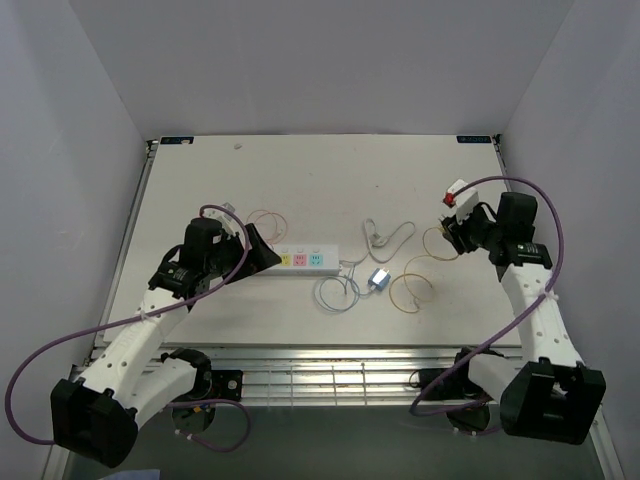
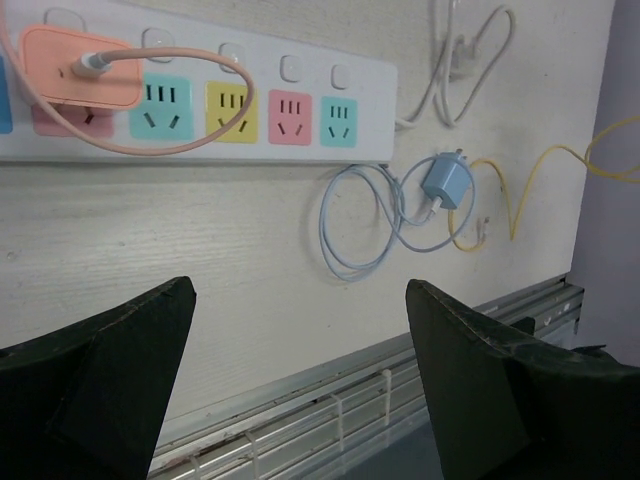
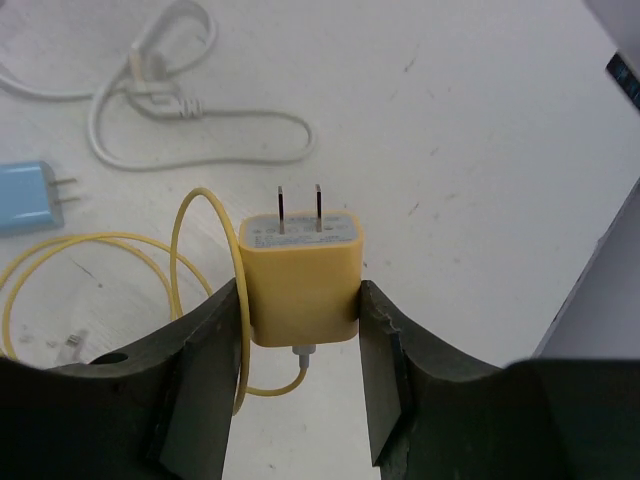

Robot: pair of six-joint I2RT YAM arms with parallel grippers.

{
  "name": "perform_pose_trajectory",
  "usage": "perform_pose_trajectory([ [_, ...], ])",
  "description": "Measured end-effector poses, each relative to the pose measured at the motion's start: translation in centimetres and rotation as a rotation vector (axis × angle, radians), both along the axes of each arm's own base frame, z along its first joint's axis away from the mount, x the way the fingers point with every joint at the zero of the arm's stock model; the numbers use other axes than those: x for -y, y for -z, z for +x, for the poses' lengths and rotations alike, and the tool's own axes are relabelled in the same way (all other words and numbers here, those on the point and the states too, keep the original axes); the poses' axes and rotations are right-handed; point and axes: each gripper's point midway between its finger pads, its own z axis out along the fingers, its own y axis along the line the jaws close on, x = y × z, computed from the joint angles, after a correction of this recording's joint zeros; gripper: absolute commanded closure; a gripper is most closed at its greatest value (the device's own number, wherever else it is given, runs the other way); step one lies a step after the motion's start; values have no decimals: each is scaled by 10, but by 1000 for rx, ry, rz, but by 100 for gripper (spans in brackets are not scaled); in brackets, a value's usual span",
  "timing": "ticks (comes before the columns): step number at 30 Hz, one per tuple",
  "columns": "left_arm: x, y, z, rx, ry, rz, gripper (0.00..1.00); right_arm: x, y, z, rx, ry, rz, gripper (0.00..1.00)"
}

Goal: Insert the plug

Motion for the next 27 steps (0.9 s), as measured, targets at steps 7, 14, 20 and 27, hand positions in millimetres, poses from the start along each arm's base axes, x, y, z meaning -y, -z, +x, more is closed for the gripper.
perform_pose_trajectory([
  [7,28,-45,-6,97,150,-134,2,-118,-58,-41,244,-348,100,89],
  [14,84,-103,-26,214,371,-272,2,-197,-55,-95,281,-591,194,86],
  [20,137,-107,-47,191,508,-281,2,-252,-39,-117,253,-706,158,88],
  [27,141,-101,-27,195,420,-198,2,-271,-53,-122,305,-729,170,88],
])
